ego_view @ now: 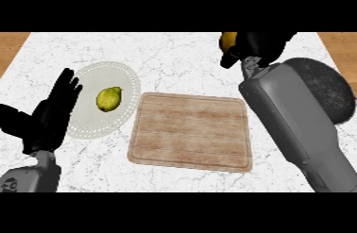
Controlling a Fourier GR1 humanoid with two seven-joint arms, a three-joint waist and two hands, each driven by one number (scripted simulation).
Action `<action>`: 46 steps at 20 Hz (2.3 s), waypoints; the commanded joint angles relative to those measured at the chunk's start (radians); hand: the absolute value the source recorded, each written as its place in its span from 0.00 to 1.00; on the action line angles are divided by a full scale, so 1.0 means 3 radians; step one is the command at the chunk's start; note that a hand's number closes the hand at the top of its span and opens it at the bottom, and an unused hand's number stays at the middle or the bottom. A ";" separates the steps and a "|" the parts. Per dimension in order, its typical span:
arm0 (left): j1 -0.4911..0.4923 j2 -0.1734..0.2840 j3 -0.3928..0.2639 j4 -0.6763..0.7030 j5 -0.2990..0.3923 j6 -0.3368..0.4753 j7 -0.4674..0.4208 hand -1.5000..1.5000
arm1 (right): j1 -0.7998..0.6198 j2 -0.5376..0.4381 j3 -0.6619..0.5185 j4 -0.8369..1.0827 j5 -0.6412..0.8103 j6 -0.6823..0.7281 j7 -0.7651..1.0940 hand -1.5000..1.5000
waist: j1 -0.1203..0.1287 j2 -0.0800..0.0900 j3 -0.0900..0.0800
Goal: Pick the lemon from the cutting board and place it in the pan
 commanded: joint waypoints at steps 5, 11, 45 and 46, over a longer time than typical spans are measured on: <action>-0.0049 -0.0034 0.0011 -0.0020 -0.0005 -0.0008 0.0063 0.50 | 0.0411 -0.0478 -0.0504 -0.0190 0.0020 -0.0310 -0.0226 1.00 | 0.0018 0.0012 0.0002; -0.0111 -0.0018 0.0092 0.0110 0.0022 -0.0072 -0.0030 0.50 | 0.0741 -0.0851 -0.0972 -0.0078 -0.0206 -0.0751 -0.0806 1.00 | 0.0019 0.0018 0.0002; -0.0096 -0.0164 0.0029 0.0089 -0.0144 -0.0029 -0.0044 0.50 | 0.0728 -0.1122 -0.2600 0.2933 -0.1659 -0.2112 -0.3754 0.00 | 0.0069 0.0036 0.0011; -0.0159 -0.0069 0.0087 0.0090 -0.0047 -0.0149 0.0021 0.50 | 0.0723 -0.1099 -0.2641 0.2944 -0.1702 -0.2195 -0.3825 0.00 | 0.0084 0.0043 0.0011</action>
